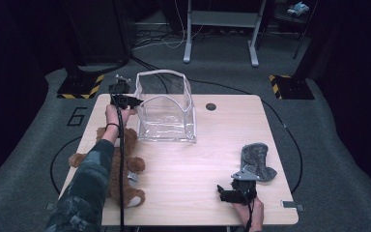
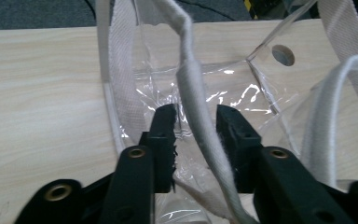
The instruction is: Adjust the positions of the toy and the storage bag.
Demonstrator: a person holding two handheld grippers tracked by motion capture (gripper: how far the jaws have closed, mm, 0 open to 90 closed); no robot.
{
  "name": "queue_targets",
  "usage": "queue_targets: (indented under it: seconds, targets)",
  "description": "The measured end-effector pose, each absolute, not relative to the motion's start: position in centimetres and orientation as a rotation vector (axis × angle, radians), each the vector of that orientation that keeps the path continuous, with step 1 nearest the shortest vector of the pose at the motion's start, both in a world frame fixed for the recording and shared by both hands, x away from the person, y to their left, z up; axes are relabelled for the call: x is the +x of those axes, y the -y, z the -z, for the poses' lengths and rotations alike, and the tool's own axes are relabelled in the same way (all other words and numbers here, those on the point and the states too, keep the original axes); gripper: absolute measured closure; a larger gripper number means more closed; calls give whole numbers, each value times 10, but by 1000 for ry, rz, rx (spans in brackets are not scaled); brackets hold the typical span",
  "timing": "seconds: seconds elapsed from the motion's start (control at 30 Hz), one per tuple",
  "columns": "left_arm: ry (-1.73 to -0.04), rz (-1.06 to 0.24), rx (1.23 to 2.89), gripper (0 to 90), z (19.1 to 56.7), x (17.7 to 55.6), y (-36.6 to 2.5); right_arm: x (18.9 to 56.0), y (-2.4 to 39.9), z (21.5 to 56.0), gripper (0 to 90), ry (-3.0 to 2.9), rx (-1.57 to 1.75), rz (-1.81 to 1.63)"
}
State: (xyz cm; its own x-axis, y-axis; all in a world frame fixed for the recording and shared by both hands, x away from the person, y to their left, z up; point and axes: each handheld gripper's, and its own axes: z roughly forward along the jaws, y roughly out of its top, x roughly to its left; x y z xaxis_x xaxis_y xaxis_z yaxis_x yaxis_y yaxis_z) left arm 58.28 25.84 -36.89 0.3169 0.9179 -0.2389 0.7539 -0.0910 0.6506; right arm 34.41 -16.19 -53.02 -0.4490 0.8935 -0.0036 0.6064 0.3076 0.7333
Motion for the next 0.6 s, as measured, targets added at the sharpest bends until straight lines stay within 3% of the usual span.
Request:
queue_targets:
  seconds: [0.23,0.6]
  targets:
    - [-1413,-283,1918,790,367,579,-247,344,162,530,93,-2168,1336,-946]
    - [-1376,-247,1921,814,367,578,-236,344,162,530,93,-2166,1338,-944]
